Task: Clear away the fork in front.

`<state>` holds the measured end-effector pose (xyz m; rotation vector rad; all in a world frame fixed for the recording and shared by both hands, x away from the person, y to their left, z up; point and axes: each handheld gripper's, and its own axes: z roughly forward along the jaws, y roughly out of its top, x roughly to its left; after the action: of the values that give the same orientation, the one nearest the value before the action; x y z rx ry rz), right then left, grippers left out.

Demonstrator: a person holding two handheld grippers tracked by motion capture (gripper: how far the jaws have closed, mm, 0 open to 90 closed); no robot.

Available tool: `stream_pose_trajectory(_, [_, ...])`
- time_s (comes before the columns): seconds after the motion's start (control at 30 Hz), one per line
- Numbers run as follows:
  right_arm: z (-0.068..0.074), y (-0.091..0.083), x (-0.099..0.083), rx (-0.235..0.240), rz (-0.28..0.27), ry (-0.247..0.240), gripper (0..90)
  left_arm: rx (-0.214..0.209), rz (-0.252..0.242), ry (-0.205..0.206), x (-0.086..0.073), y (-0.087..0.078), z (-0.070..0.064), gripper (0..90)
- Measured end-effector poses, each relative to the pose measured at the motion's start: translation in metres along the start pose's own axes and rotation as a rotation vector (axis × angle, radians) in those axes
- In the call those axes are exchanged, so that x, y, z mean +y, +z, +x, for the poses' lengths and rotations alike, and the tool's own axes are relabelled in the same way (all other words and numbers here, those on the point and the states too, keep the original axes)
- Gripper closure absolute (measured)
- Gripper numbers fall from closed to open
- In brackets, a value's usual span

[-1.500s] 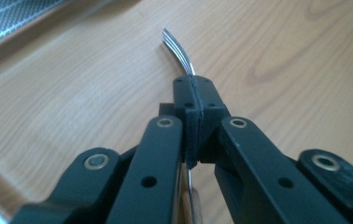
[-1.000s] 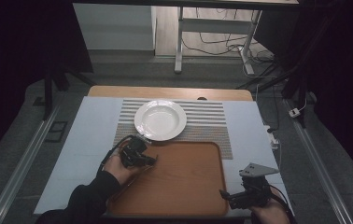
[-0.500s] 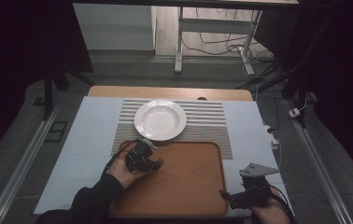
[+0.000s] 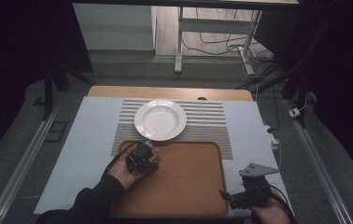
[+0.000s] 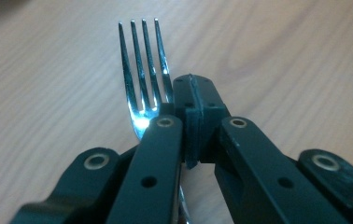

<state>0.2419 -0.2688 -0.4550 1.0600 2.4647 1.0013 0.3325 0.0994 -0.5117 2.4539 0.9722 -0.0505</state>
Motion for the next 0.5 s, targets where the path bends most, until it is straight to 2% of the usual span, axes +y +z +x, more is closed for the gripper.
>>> stream_pose_trajectory(0.13, [0.000, 0.000, 0.000, 0.002, 0.001, -0.001, 0.0, 0.014, -0.009, -0.049, -0.004, -0.004, 0.011, 88.6])
stream_pose_trajectory(0.5, [0.000, 0.000, 0.000, 0.005, 0.001, 0.000, 0.0, 0.079, -0.001, -0.137, -0.019, -0.019, 0.040, 88.5])
